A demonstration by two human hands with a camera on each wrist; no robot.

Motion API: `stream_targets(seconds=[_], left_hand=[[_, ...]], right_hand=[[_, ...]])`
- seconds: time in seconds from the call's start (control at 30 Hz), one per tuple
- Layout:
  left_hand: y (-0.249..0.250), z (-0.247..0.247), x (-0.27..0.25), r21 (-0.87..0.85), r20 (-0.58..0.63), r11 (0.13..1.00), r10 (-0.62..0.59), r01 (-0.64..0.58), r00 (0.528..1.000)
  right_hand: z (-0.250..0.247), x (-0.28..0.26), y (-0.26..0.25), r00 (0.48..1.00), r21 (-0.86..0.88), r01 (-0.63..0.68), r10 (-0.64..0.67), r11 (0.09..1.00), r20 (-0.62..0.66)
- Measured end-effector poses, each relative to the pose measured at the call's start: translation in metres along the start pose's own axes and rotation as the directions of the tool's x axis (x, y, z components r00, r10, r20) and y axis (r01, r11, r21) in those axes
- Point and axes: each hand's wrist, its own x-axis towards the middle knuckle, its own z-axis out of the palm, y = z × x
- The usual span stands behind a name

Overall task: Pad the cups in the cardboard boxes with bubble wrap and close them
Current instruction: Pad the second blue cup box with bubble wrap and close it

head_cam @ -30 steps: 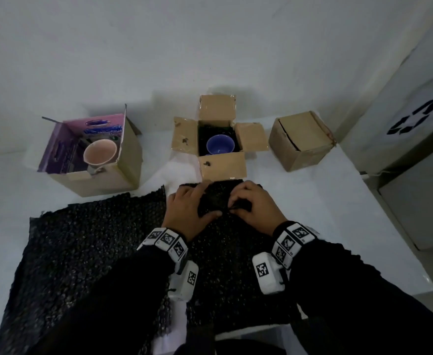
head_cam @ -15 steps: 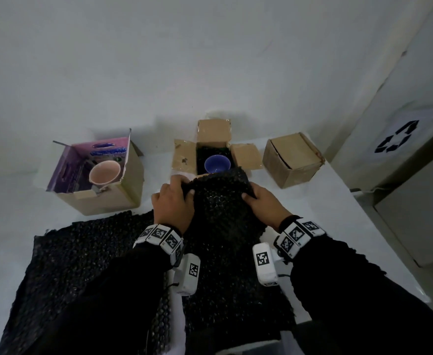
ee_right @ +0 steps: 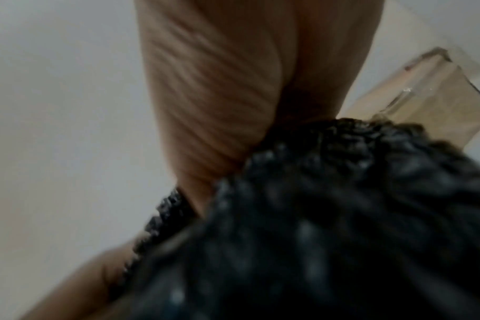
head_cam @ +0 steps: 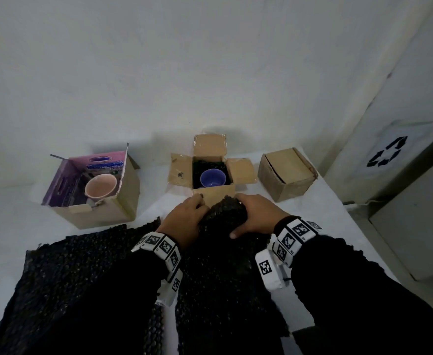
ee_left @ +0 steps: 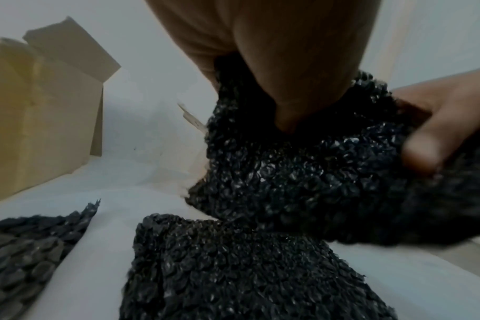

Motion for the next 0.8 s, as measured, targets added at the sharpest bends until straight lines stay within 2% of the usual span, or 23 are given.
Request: stream_targets(seconds=[0.07,0.13,0.27,0.4,0.5,0.57,0.67,0.73,0.8], left_hand=[[0.003,-0.003,0.004,-0.016,0.076,0.998,-0.066,0.068,0.995],[0.007,-0.006,0.007,-0.021,0.137,0.993,-0.11,0.114,0.984],[0.001,-0.01,0.007,-0.094,0.142,0.977,-0.178,0.192,0.974],[-0.003,-0.014,0.007,-0.041,0.007,0.998,-0.052,0.052,0.999],[-0.01,-0.017,0.021,-0.084,-0.141,0.994,-0.084,0.072,0.986],[-0.017,-0.018,0.031,-0.017,-0.207,0.999,-0.052,0.05,0.977],[-0.023,-0.028,0.043,0.036,-0.182,0.999,-0.011,0.017,0.983],[-0.025,-0.036,0.05,0.032,-0.139,0.995,-0.086,0.092,0.987],[-0.026,-0.041,0.06,0.081,-0.116,0.991,-0.093,0.103,0.989]], right_hand=[[0.001,0.004,0.006,0.999,-0.268,-0.03,0.038,0.963,0.024],[0.001,0.006,0.01,0.998,-0.366,-0.055,0.055,0.929,-0.01],[-0.004,0.007,0.019,0.995,-0.262,-0.096,0.092,0.96,-0.027],[-0.013,0.009,0.015,0.993,-0.145,-0.113,0.109,0.983,-0.036],[-0.019,0.017,0.013,0.989,-0.076,-0.131,0.126,0.989,-0.072],[-0.024,0.023,0.012,0.992,-0.003,-0.114,0.114,0.993,-0.054],[-0.029,0.036,0.016,0.991,0.155,-0.132,0.133,0.979,0.0],[-0.036,0.05,0.023,0.987,0.089,-0.157,0.158,0.984,-0.003],[-0.045,0.06,0.023,0.994,-0.093,-0.107,0.108,0.99,0.003]])
